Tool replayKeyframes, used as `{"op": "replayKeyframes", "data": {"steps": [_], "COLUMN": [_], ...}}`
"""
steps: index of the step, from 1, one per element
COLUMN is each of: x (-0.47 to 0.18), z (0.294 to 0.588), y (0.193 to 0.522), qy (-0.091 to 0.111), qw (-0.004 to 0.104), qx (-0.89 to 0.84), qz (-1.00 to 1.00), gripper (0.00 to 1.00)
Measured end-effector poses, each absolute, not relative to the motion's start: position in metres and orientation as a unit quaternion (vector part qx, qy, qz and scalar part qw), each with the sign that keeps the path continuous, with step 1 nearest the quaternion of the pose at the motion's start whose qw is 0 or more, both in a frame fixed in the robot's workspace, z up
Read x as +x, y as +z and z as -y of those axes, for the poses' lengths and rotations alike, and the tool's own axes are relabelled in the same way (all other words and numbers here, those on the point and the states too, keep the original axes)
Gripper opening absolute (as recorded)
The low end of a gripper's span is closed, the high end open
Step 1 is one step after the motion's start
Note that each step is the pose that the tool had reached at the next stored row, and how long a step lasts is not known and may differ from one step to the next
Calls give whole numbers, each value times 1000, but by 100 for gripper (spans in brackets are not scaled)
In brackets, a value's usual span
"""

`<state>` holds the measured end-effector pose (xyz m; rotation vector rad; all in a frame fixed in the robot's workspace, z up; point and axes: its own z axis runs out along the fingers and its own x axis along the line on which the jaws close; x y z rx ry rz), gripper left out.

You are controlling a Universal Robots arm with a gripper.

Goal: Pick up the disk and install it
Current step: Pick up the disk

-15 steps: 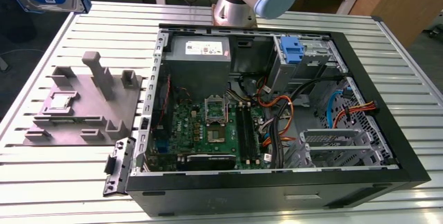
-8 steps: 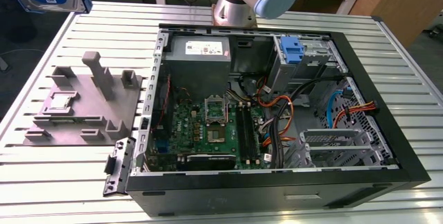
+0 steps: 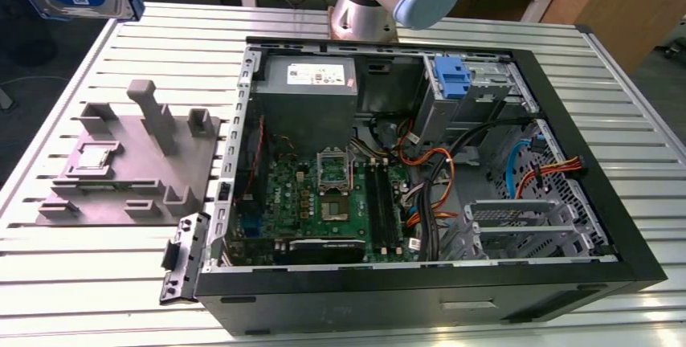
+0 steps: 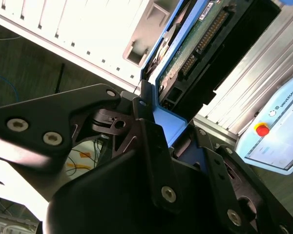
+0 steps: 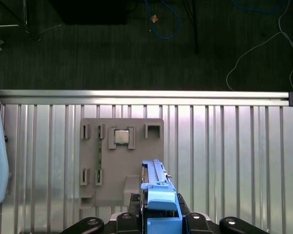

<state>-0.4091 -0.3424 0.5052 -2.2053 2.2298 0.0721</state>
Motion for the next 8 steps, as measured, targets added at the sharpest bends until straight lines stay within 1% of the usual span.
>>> {"op": "replayKeyframes", "data": {"steps": [8], "x": [-407], "z": [342], "y": [505], "qy": [23], "qw": [2], "qx": [-703], "qz": [-711], "gripper": [37]}}
